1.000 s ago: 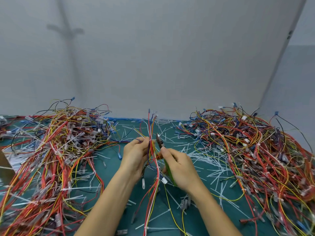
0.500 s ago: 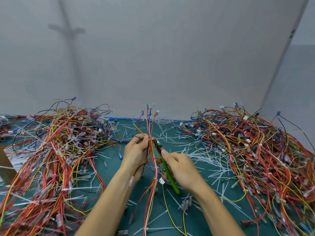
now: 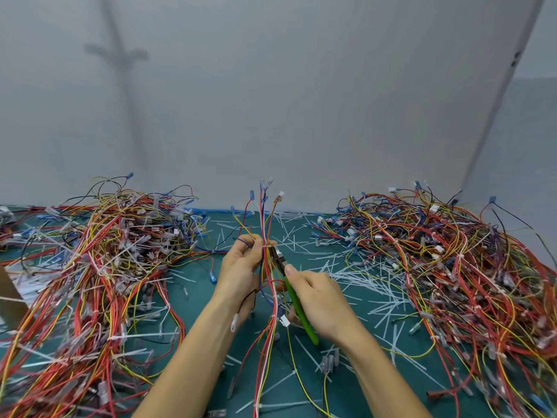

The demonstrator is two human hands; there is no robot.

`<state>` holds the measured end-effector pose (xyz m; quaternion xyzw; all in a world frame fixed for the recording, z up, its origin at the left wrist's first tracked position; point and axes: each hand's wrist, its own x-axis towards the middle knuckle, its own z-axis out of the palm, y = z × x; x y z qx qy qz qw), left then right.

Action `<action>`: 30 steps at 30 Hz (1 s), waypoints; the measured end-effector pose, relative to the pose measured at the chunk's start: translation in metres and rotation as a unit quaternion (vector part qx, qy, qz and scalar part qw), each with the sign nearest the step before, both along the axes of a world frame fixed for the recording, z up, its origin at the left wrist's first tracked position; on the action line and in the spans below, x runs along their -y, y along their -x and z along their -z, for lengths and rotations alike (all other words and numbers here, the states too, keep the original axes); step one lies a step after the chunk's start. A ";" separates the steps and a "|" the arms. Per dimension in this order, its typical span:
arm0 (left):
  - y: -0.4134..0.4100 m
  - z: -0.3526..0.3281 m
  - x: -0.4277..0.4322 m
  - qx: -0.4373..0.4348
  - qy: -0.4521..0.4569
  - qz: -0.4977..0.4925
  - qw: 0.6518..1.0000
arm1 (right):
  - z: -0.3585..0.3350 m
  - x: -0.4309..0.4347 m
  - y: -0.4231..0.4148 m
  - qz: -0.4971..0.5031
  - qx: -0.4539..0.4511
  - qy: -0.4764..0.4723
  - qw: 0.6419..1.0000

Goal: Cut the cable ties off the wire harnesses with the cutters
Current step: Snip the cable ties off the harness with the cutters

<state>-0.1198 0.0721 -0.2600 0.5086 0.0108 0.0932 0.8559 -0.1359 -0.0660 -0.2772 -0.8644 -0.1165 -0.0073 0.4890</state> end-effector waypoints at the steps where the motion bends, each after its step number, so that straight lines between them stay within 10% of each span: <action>1: 0.000 0.000 0.000 0.001 0.008 0.005 1.000 | 0.001 0.000 0.000 0.004 0.006 0.003 1.000; 30: -0.005 0.009 0.002 -0.001 -0.004 -0.003 1.000 | 0.003 -0.006 0.002 0.042 0.070 -0.041 0.996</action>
